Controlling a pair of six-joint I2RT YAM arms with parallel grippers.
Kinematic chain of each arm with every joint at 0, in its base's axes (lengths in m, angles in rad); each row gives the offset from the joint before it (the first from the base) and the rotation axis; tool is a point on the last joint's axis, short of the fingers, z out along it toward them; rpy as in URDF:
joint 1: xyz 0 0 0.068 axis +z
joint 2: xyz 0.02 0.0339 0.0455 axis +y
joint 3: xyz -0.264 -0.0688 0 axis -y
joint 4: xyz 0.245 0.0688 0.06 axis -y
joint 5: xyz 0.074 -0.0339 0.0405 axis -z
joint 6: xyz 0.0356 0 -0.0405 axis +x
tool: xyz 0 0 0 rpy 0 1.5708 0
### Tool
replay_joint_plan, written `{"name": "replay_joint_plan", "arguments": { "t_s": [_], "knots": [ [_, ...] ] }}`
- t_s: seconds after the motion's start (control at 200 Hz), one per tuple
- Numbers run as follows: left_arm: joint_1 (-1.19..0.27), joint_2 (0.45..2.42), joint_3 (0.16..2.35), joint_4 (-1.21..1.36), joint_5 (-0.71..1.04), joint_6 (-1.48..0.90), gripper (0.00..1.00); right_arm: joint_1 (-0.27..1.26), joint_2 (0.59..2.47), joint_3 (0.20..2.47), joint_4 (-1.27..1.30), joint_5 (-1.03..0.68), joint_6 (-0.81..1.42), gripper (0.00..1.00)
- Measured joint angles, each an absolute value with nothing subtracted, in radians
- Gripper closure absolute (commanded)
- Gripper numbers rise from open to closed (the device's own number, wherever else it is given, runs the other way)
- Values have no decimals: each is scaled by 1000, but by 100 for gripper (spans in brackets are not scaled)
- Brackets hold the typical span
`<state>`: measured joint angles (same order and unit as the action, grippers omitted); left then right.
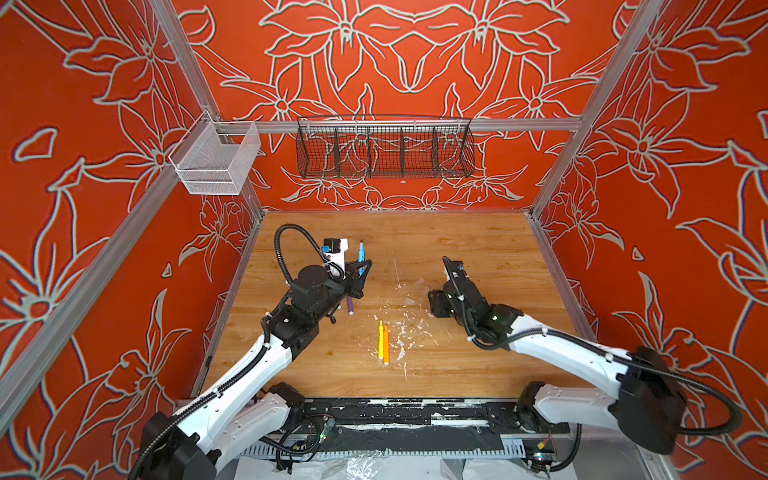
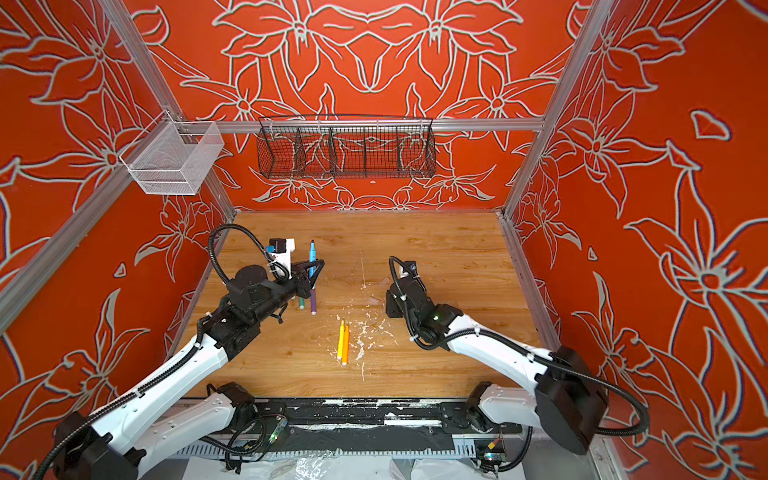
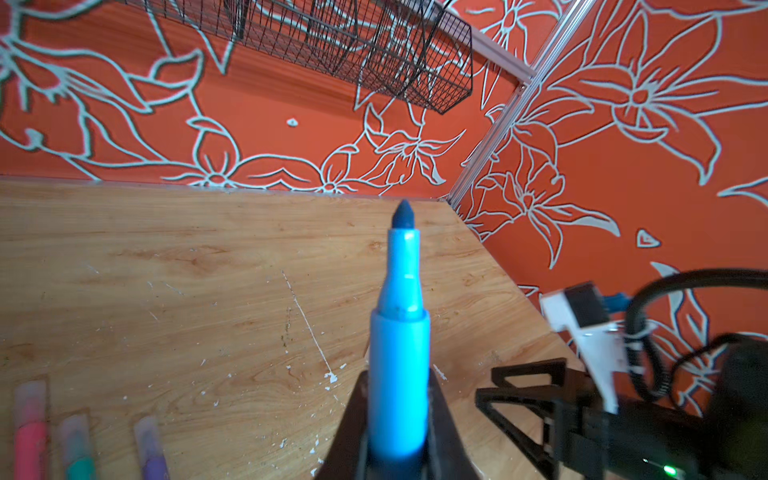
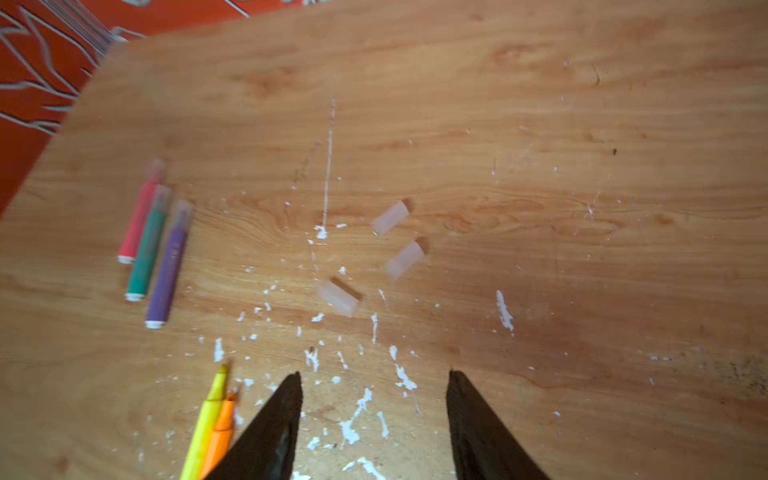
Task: Insert the pens into the pen caps
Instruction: 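Move the right gripper down over the translucent caps on the table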
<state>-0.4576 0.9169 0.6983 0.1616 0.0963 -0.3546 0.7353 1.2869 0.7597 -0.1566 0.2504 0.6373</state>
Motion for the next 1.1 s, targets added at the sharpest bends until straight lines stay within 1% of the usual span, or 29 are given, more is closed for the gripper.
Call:
{"name": "replay_joint_plan", "arguments": {
  "t_s": [0.11, 0.275, 0.445, 0.851, 1.031, 1.101],
  "knots": [
    [-458, 904, 697, 161, 91, -361, 100, 707, 1370, 781, -192, 224, 660, 46],
    [-458, 904, 692, 159, 88, -365, 100, 707, 1436, 802, -214, 194, 667, 44],
    [-458, 905, 691, 158, 89, -368, 100, 707, 1534, 885, -231, 148, 666, 44],
    [-458, 910, 691, 158, 89, -368, 100, 737, 1703, 1025, -319, 141, 663, 44],
    [-458, 917, 691, 158, 90, -368, 100, 755, 1752, 1073, -348, 151, 661, 42],
    [-458, 919, 691, 158, 90, -368, 100, 757, 1763, 1081, -360, 160, 660, 44]
  ]
}}
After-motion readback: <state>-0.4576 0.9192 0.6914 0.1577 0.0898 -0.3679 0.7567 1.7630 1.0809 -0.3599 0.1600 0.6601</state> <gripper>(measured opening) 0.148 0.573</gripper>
